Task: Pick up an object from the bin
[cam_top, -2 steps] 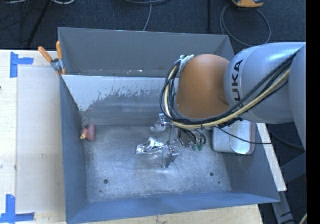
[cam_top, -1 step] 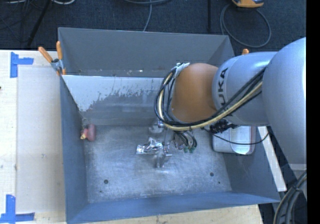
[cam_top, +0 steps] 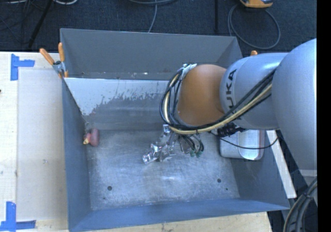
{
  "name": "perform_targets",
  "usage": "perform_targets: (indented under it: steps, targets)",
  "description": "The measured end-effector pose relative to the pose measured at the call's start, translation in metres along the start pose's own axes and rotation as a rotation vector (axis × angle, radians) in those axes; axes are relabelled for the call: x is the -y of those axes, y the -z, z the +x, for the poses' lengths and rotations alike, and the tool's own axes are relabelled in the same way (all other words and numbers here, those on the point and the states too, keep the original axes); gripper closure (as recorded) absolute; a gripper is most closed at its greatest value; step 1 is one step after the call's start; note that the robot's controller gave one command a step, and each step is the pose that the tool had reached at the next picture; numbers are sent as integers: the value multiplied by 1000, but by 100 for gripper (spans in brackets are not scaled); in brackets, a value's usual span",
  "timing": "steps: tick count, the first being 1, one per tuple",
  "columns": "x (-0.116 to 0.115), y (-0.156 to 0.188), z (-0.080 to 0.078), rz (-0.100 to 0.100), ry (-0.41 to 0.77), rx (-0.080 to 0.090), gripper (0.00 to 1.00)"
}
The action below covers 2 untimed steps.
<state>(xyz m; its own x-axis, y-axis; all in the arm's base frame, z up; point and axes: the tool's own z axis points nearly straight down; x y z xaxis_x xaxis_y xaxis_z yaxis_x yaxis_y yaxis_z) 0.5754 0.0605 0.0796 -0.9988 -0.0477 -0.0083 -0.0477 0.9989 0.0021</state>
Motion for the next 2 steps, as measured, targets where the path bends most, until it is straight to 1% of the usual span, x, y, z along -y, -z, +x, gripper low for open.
perform_targets:
  steps: [1, 2]
  targets:
    - [14, 104, 5, 2, -15, -1, 100]
    - [10, 176, 8, 2, 2, 0, 100]
